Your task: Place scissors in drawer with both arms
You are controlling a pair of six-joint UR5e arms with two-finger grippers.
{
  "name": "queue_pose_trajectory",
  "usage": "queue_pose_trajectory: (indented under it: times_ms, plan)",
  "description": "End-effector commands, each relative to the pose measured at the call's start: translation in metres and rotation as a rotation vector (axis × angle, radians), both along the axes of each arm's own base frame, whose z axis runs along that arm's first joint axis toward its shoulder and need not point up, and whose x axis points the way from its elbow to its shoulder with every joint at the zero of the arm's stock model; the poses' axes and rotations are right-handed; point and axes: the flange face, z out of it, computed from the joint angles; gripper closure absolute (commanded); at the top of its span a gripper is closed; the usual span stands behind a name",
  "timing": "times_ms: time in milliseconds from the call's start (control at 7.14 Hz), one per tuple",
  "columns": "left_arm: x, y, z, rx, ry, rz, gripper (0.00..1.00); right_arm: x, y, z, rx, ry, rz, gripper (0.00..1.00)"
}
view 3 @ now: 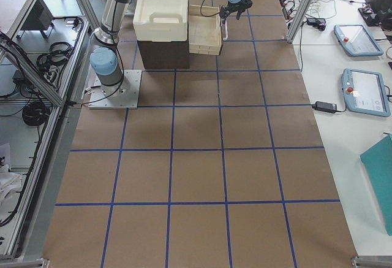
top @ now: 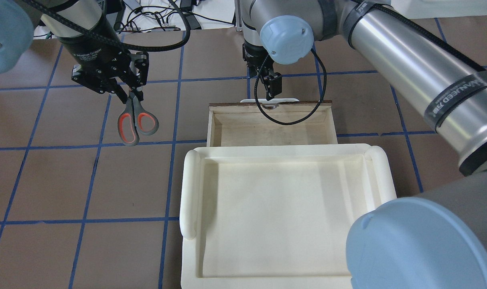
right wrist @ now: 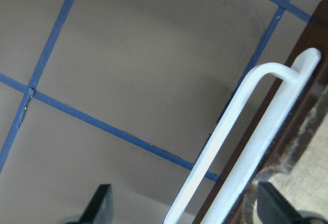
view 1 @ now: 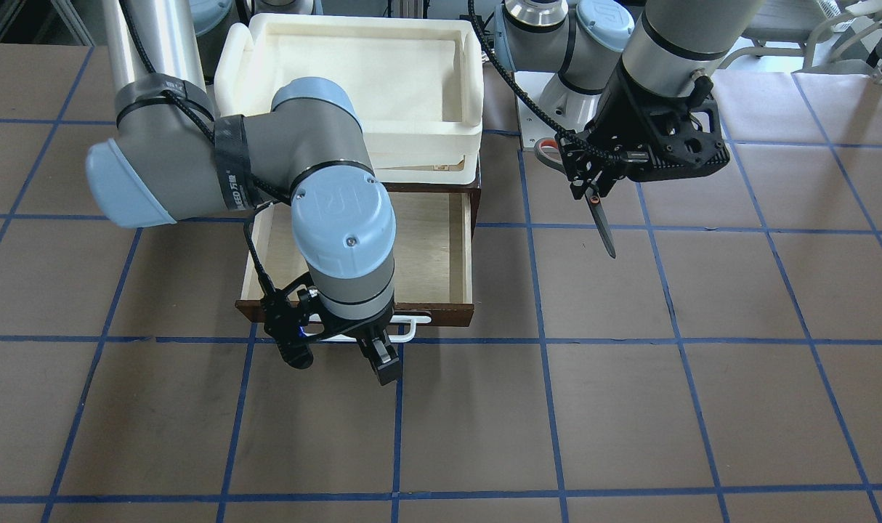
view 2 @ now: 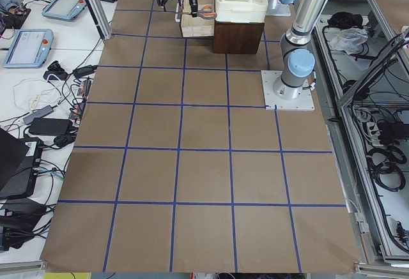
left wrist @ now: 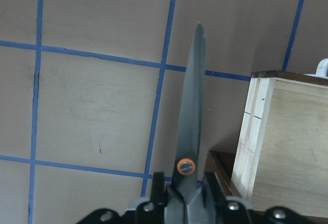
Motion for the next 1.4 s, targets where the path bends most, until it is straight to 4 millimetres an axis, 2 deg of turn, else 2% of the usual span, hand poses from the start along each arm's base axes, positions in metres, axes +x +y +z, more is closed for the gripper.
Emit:
queue_pose_trajectory:
  times_ms: [0, 280, 420, 561, 841, 981, 1261]
  plan:
    - [0.000, 0.000, -0.001, 0.001, 0.000, -0.002, 1.00, -0.031, 0.012, 0.054, -0.044, -0.019, 0.172, 0.00]
    - [0.000, 0.001, -0.001, 0.003, 0.000, -0.005, 1.00, -0.104, 0.013, 0.093, -0.090, -0.020, 0.537, 0.00]
    - [0.000, 0.002, -0.001, 0.001, 0.001, -0.014, 1.00, -0.126, 0.022, 0.102, -0.104, -0.010, 0.684, 0.00]
    - [0.000, 0.002, -0.001, 0.001, -0.001, -0.015, 1.00, -0.144, 0.028, 0.103, -0.097, -0.006, 0.752, 0.00]
    - [0.000, 0.002, -0.001, 0.002, -0.001, -0.018, 1.00, -0.161, 0.035, 0.117, -0.089, 0.053, 0.927, 0.00]
    - [0.000, 0.003, -0.003, 0.005, 0.001, -0.078, 1.00, -0.160, 0.041, 0.124, -0.103, 0.053, 0.926, 0.00]
    - [-0.002, 0.006, -0.003, 0.001, 0.014, -0.342, 1.00, -0.159, 0.046, 0.129, -0.109, 0.051, 0.952, 0.00]
